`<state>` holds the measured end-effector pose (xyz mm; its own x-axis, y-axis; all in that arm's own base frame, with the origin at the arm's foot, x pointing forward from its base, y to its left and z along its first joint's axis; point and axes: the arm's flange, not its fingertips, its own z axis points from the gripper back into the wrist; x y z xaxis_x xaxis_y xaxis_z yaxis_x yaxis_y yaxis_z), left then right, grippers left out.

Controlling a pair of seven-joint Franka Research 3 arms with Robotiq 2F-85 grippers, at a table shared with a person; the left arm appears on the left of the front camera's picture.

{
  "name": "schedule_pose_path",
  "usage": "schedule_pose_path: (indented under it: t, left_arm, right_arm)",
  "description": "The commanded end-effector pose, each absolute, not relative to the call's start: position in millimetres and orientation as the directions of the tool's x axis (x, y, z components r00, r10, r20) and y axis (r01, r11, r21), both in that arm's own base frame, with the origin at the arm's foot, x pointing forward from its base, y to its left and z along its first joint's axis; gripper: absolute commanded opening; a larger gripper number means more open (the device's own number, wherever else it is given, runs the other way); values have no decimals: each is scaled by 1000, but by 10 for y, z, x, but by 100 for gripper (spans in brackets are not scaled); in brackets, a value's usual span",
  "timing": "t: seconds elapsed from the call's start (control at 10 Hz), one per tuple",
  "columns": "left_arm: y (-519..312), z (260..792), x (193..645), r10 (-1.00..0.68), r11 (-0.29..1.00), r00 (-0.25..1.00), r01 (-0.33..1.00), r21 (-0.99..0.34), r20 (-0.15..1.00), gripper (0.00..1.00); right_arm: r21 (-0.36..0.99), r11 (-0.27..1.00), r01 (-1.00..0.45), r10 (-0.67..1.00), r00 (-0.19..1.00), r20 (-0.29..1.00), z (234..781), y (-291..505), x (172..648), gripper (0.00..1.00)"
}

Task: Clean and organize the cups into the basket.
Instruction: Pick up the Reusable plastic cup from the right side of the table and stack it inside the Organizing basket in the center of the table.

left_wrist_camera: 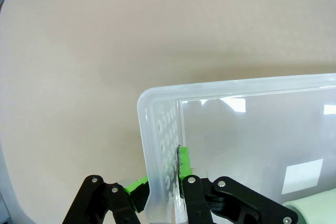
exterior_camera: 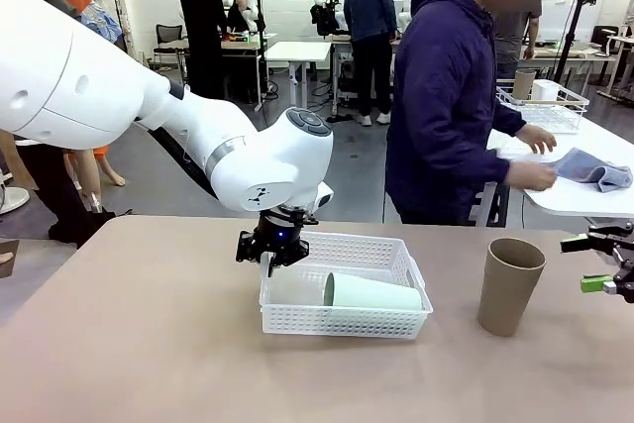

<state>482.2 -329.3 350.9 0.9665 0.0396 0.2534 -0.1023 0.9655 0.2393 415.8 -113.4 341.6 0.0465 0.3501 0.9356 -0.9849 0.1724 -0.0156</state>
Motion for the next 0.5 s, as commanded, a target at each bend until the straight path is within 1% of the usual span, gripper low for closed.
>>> schedule_pose_path:
  t: [0.0, 0.2, 0.4]
  left_arm:
    - [-3290, 3498, 4813, 42, 965, 967, -104, 240, 252, 0]
    - [-3290, 3498, 4813, 42, 965, 967, -104, 240, 252, 0]
    - [-3290, 3498, 4813, 42, 965, 967, -104, 240, 252, 0]
  right_arm:
    - [24, 178, -984, 335, 84, 938, 3060, -1153, 4452, 100]
    - [98, 60, -993, 328, 112, 938, 2760, -1036, 4614, 100]
    - [143, -1, -990, 324, 135, 936, 2581, -902, 4752, 100]
